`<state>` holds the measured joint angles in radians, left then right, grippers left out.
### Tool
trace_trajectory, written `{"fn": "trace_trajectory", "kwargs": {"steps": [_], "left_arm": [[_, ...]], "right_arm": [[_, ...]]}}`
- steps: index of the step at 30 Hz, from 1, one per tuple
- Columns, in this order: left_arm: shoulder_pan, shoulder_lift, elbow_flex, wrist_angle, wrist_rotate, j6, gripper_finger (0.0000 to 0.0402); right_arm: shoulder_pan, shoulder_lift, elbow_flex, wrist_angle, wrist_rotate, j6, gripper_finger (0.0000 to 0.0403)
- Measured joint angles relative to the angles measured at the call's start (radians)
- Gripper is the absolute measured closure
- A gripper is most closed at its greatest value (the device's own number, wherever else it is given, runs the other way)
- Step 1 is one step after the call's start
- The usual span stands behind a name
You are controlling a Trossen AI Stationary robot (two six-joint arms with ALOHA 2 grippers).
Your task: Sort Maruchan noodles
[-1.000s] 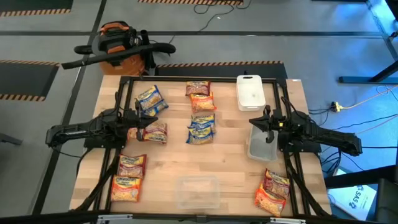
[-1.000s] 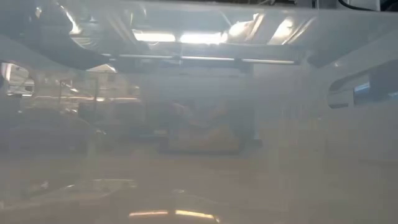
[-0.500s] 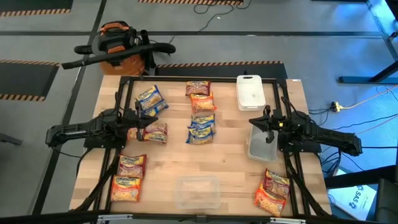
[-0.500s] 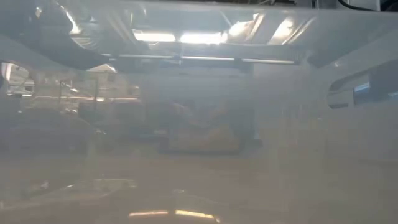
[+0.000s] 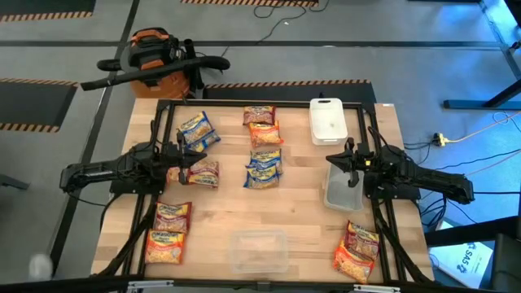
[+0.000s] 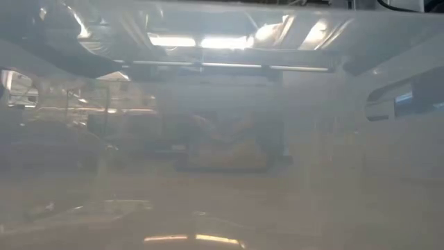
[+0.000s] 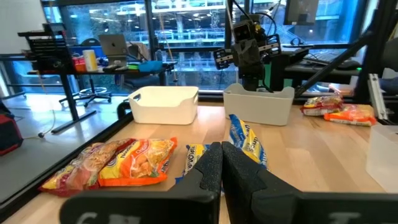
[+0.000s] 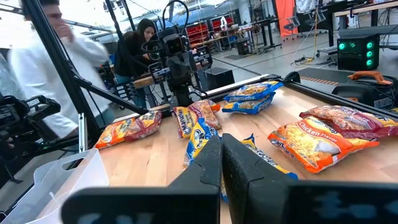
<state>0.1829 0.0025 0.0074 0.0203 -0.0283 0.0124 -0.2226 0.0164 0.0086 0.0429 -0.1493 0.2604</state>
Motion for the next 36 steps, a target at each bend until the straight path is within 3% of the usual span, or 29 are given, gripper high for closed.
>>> {"fn": "trace_trajectory", "kwargs": {"steps": [7,15,23,30,36], "left_arm": [[0.000,0.000,0.000,0.009,-0.054,-0.025,0.0399],[0.000,0.000,0.000,0.181,-0.057,-0.213,0.0399],[-0.001,0.010,0.000,0.272,-0.056,-0.223,0.0399],[-0.038,0.147,0.003,0.341,-0.004,-0.303,0.0399],[-0.118,0.350,0.083,0.343,-0.012,-0.309,0.0399]], "right_arm": [[0.000,0.000,0.000,0.000,0.000,0.000,0.0402],[0.000,0.000,0.000,0.000,0.000,0.000,0.0402],[0.000,0.000,0.000,0.000,0.000,0.000,0.0402],[0.000,0.000,0.000,0.000,0.000,0.000,0.0402],[0.000,0.000,0.000,0.000,0.014,-0.030,0.0402]]}}
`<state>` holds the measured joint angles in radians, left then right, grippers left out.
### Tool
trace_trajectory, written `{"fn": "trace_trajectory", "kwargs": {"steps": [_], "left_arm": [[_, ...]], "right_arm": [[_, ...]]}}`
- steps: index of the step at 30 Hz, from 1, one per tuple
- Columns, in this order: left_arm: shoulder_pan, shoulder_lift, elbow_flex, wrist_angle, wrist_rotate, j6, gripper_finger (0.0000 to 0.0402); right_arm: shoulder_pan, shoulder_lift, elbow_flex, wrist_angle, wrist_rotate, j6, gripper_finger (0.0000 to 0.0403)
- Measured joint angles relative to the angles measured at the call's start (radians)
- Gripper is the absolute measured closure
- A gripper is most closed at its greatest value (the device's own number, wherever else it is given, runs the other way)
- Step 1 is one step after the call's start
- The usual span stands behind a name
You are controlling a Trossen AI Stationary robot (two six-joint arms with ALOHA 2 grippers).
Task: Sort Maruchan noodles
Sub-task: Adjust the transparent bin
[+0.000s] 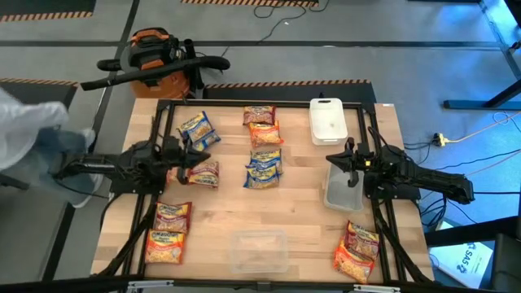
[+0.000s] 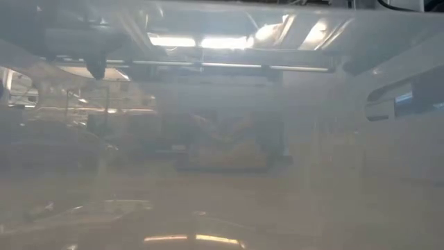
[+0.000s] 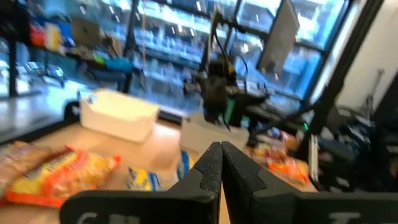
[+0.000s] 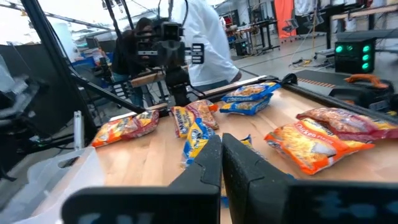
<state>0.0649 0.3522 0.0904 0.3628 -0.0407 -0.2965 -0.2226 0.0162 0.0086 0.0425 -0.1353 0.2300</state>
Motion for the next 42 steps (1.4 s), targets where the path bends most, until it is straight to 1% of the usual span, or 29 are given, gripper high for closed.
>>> {"fn": "trace_trajectory", "kwargs": {"steps": [7,11,17,22,24,26,30,34,36,37,39,42], "left_arm": [[-0.106,0.307,0.171,-0.002,-0.008,0.066,0.0399],[-0.143,0.489,0.280,-0.015,-0.058,0.138,0.0399],[-0.146,0.705,0.435,-0.011,-0.074,0.173,0.0399],[-0.120,0.836,0.532,-0.014,-0.120,0.194,0.0398],[-0.098,0.874,0.566,-0.025,-0.129,0.188,0.0391],[-0.082,0.911,0.596,-0.047,-0.113,0.181,0.0377],[-0.071,0.976,0.653,-0.120,-0.031,0.150,0.0335],[-0.093,1.030,0.713,-0.165,0.120,0.118,0.0296],[-0.134,1.058,0.736,-0.167,0.197,0.143,0.0288],[-0.162,1.075,0.750,-0.170,0.217,0.163,0.0286],[-0.219,1.114,0.782,-0.186,0.204,0.174,0.0285],[-0.284,1.179,0.866,-0.331,0.145,0.176,0.0287]], "right_arm": [[0.000,0.000,0.000,-0.001,0.012,-0.001,0.0402],[0.000,0.000,0.000,0.000,0.012,-0.001,0.0402],[0.000,0.000,0.000,0.000,0.012,0.000,0.0402],[0.000,0.000,0.000,0.000,0.012,0.000,0.0402],[0.000,0.000,0.000,0.000,0.012,0.000,0.0402],[0.000,0.000,0.000,0.000,0.012,0.000,0.0402],[0.000,0.000,0.000,0.000,0.012,0.000,0.0402],[0.000,0.000,0.000,0.000,0.012,0.000,0.0402],[0.000,0.000,0.000,0.000,0.012,0.000,0.0402],[0.000,0.000,0.000,0.000,0.012,0.000,0.0402],[0.000,0.000,0.000,0.001,0.012,0.000,0.0402],[0.000,0.000,0.000,0.003,0.019,0.000,0.0402]]}}
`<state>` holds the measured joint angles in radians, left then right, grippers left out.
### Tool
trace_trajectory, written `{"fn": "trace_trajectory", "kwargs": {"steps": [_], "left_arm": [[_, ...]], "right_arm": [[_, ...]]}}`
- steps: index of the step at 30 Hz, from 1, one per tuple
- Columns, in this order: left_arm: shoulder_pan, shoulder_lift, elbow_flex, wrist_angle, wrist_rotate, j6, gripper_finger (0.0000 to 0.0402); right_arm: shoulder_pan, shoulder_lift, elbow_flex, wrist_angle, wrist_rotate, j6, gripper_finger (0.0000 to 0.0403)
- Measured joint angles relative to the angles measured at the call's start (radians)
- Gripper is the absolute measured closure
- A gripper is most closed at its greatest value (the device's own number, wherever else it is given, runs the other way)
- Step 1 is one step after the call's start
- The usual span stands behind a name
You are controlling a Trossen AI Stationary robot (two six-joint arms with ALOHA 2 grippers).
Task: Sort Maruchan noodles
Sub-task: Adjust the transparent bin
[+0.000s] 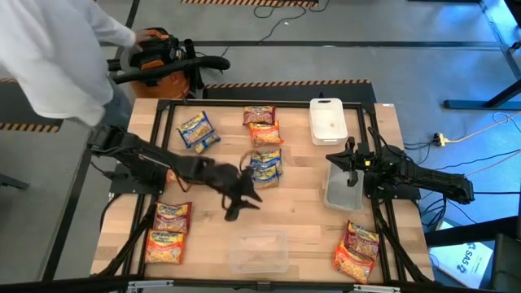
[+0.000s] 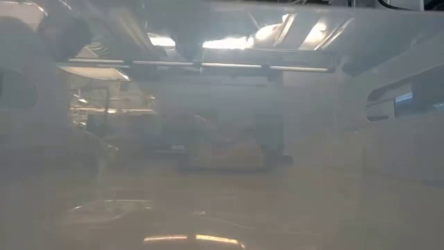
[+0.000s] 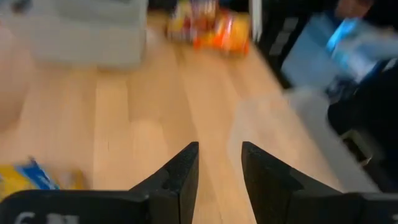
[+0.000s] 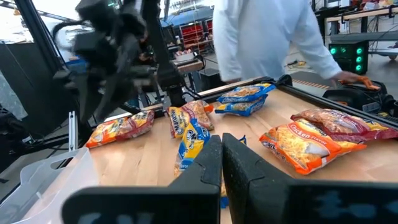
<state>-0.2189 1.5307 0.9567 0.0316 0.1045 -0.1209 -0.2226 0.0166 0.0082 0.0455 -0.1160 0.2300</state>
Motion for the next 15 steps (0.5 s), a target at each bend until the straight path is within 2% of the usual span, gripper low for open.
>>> {"fn": "trace_trajectory", "kwargs": {"steps": [3,6,15], "left_arm": [[-0.049,0.073,0.123,-0.206,-0.063,0.000,0.0287],[-0.087,0.138,0.233,-0.337,-0.093,-0.001,0.0287],[-0.153,0.288,0.456,-0.500,-0.088,-0.107,0.0288]], "right_arm": [[0.000,0.000,0.000,0.009,0.020,0.000,0.0402],[0.000,0.000,0.000,0.007,0.020,0.000,0.0402],[0.000,0.000,0.000,0.005,0.019,0.000,0.0402]]}}
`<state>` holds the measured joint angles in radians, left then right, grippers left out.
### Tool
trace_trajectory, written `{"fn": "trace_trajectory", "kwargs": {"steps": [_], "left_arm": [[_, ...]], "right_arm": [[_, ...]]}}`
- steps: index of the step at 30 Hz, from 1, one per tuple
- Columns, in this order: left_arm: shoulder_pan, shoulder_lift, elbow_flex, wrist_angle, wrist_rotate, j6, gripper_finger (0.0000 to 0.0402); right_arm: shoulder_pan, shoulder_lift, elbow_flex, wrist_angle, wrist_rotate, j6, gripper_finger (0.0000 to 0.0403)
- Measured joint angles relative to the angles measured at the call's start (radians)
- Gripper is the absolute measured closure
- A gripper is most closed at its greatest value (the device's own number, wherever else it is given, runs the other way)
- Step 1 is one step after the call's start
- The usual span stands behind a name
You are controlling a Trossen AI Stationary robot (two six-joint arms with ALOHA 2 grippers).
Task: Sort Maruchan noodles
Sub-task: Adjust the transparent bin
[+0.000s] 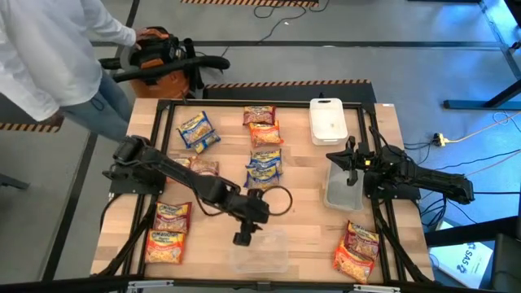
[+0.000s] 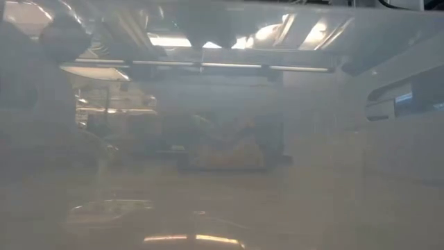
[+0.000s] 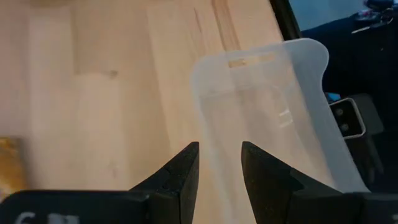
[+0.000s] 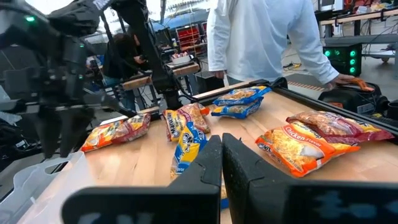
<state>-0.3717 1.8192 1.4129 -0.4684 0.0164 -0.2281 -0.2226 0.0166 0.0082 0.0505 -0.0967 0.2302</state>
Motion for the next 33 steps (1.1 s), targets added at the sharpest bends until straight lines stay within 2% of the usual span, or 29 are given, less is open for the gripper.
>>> {"fn": "trace_trajectory", "kwargs": {"steps": [6,12,33], "left_arm": [[-0.034,0.075,0.065,-0.032,-0.013,-0.057,0.0288],[-0.044,0.102,0.065,-0.060,-0.124,-0.116,0.0288],[-0.049,0.158,0.065,-0.072,-0.140,-0.244,0.0293]], "right_arm": [[0.000,0.000,0.000,-0.005,-0.010,0.010,0.0402],[0.000,0.000,0.000,-0.011,-0.029,0.026,0.0402],[0.000,0.000,0.000,-0.012,-0.033,0.061,0.0402]]}}
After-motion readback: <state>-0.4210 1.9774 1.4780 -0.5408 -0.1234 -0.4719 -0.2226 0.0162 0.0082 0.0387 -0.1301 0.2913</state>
